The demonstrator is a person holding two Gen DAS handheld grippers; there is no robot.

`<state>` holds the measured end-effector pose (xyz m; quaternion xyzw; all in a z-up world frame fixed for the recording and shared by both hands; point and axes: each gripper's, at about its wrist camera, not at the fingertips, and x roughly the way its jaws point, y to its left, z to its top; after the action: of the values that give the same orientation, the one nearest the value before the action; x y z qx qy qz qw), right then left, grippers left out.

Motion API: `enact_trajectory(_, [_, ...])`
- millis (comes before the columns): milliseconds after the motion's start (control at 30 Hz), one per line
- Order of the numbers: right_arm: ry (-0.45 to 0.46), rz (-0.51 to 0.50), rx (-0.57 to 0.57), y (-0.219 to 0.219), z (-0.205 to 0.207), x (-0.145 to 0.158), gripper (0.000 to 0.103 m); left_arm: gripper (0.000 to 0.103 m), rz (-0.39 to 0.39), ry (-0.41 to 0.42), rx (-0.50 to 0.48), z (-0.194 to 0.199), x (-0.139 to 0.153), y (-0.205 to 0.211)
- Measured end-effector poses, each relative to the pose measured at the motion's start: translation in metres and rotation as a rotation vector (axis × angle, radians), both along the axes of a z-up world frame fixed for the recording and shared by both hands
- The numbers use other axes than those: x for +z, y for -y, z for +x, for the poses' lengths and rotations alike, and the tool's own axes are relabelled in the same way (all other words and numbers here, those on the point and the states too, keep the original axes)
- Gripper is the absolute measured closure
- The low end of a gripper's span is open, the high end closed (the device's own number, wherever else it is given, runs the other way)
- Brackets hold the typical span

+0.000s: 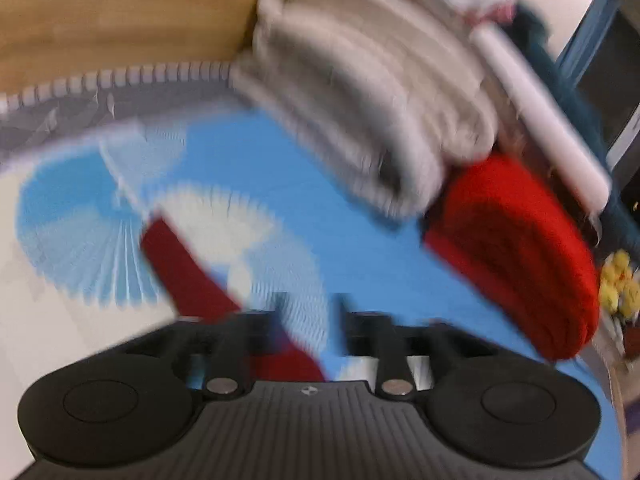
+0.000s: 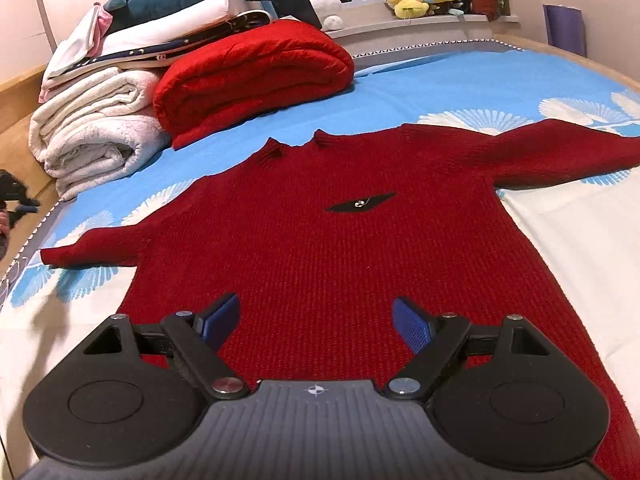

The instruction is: Fold small clothes

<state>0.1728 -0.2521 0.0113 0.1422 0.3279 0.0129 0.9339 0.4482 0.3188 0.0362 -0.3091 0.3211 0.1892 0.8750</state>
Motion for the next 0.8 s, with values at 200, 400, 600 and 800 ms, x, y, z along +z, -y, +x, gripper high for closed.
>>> enact_trajectory(200, [0.015,-0.053,0.01,-0.002,-0.004,0.001,0.018,0.031,-0.153,-0.168,0.115,-0.022,-0.087,-0.022])
enact_trajectory(400, [-0.002,0.023,0.001,0.004,-0.004,0.001,0.018,0.103,-0.155,-0.066,0.05,0.004,-0.079,-0.032])
enact_trajectory(600, [0.025,0.001,0.032,-0.006,-0.004,0.006,0.018,0.103,0.163,0.028,-0.313,0.02,-0.016,0.108])
enact_trajectory(800, [0.031,-0.008,0.04,-0.005,-0.008,0.009,0.018,0.051,0.232,0.052,-0.48,0.003,-0.023,0.183])
